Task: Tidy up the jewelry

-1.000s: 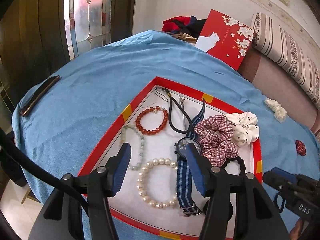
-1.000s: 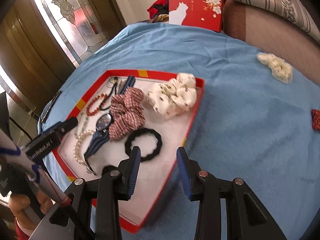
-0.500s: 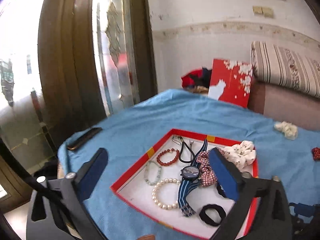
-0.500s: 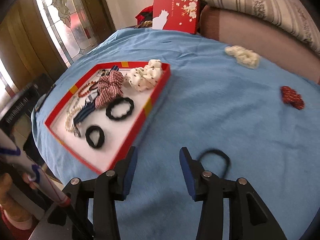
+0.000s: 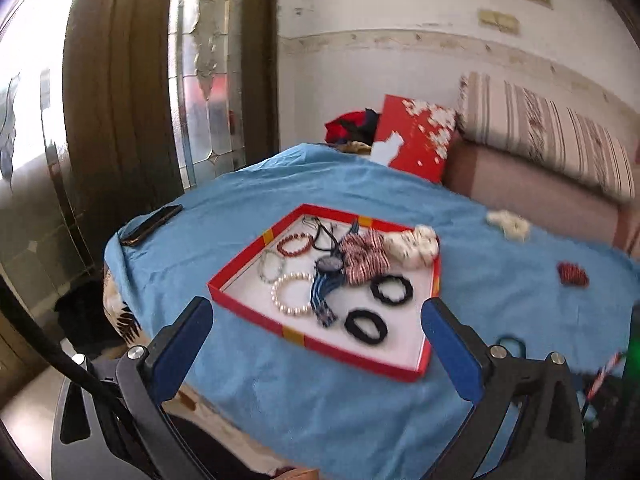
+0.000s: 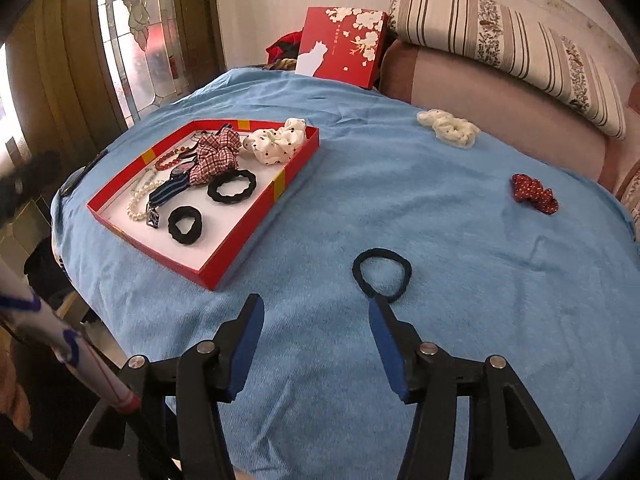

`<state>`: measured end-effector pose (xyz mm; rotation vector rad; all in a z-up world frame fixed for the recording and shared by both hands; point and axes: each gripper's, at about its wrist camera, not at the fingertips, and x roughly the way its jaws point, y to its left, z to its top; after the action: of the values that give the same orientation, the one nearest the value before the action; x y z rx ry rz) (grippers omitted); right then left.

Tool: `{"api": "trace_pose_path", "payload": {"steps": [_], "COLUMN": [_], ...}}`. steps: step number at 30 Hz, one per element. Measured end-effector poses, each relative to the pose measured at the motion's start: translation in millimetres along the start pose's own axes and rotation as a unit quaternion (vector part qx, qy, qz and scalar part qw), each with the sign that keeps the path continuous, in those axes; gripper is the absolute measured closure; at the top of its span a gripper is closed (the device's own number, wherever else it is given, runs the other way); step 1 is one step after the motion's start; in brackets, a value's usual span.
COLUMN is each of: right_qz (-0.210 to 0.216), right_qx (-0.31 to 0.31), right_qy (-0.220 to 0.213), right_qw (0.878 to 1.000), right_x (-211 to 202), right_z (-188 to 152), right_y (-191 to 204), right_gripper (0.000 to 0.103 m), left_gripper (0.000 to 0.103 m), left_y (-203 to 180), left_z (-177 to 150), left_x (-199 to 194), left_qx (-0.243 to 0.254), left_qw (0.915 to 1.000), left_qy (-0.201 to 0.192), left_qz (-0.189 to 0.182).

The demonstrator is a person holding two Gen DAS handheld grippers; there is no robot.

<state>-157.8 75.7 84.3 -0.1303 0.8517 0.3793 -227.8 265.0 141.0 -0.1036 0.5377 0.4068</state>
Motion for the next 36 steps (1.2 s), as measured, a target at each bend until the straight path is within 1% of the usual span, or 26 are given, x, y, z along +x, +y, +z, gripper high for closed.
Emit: {"api": "trace_pose_path", "payload": {"steps": [3,7,15,24,36], "right_qz": [-0.002,-0.011,-0.018,-0.023,-0.028], "right_qx": [0.005,0.010,0.014,0.000,-0.010], "right_qy": [-0.003,-0.008,-0.010,-0.007,0.002], "right_qw": [1.000,1.000,1.000,1.000,1.000], "right_x": [-5,-10,-17,-16,-6], "right_z": [-3,-6,-10,-12,-10], "right_y": [-2,-5,-9,1,11], "right_gripper": [0.041,0.041,0.040,0.038,0.036], "left_gripper": [0.000,0.000,0.000,0.000,0.000], "left_y": [-9,-15,-25,-21,-11], "left_z": [-9,-17,-22,-24,-29], "left_x": [-5,-9,-13,-6,7], "left_qx": [0.017,0.021,0.036,0.027,0.011], "left_qw": [0.9997,0.9988,0.9977,0.9963,0.9949], "left_qy": [0.016,0.041,0.052,0.072,0.093], "left_qz": [-0.004,-0.019,-0.024,-0.039,-0.036]}}
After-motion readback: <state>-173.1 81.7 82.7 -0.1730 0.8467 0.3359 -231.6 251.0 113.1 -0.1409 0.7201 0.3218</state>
